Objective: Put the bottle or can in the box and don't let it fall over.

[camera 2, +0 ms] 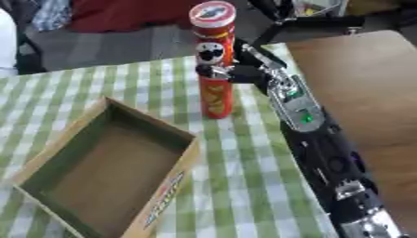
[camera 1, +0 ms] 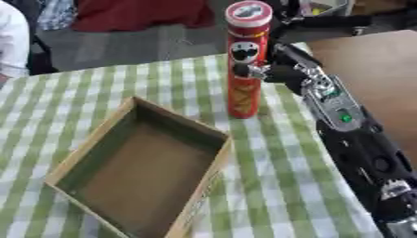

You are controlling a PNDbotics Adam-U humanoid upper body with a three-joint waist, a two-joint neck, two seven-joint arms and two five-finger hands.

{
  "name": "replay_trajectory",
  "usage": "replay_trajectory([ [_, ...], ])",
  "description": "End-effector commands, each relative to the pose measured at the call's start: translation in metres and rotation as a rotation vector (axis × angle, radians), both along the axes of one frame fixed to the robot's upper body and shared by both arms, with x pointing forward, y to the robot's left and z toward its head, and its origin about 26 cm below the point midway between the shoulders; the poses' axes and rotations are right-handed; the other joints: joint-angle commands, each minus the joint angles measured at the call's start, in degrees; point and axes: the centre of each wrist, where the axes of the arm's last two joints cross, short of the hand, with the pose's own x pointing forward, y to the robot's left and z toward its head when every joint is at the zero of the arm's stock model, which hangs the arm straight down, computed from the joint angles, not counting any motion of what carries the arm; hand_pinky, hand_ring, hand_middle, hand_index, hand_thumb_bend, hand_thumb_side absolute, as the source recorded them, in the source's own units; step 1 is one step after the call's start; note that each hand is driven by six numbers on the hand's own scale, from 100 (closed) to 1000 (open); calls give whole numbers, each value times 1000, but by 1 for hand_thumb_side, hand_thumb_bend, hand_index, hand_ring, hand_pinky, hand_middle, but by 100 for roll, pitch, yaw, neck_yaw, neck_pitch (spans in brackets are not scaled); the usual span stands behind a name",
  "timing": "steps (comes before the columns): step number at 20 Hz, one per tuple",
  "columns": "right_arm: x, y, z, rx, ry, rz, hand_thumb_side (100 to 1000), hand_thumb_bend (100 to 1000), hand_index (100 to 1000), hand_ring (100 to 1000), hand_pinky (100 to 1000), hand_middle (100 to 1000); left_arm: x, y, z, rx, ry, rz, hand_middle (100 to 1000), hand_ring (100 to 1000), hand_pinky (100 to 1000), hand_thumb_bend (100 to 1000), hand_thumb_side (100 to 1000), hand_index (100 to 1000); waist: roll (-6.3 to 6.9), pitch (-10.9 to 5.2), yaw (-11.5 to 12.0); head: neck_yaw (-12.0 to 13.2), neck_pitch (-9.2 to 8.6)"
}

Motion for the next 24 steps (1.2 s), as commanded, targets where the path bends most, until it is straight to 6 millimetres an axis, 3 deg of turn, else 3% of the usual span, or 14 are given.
replay_trajectory([
  [1,0,1,15,0,-40,-2,377,737,953,964,907,887,0,2,16,17,-42,-4,765,830,859,651,695,781,-14,-78,24,-26,-94],
  [9,1,3,15,2,-40,-15,356,740,916,917,921,864,1,0,15,12,-41,-9,765,831,860,647,696,781,-13,-49,37,-46,-119],
  [11,1,3,14,-5,-38,-22,341,740,892,895,967,842,1,1,15,10,-41,-9,765,831,860,644,696,780,-12,-46,41,-58,-120],
  [14,1,3,13,-7,-34,-41,292,713,874,836,973,800,1,0,14,8,-40,-9,765,832,860,640,697,777,-13,-47,41,-61,-113],
  [16,2,3,12,-3,-25,-56,212,668,839,788,966,745,1,0,14,7,-39,-9,763,832,860,637,696,775,-16,-50,39,-65,-107],
  [17,2,3,12,1,-20,-61,196,655,822,774,967,798,1,0,14,6,-39,-10,763,832,860,636,696,774,-18,-51,38,-64,-102],
  [20,2,3,11,20,-4,-70,106,598,756,730,954,781,1,1,14,7,-40,-10,761,832,860,632,696,773,-22,-56,34,-53,-95],
  [24,1,0,12,44,10,-76,100,532,692,694,937,740,1,1,14,7,-39,-11,760,832,860,627,697,771,-31,-62,29,-43,-84],
])
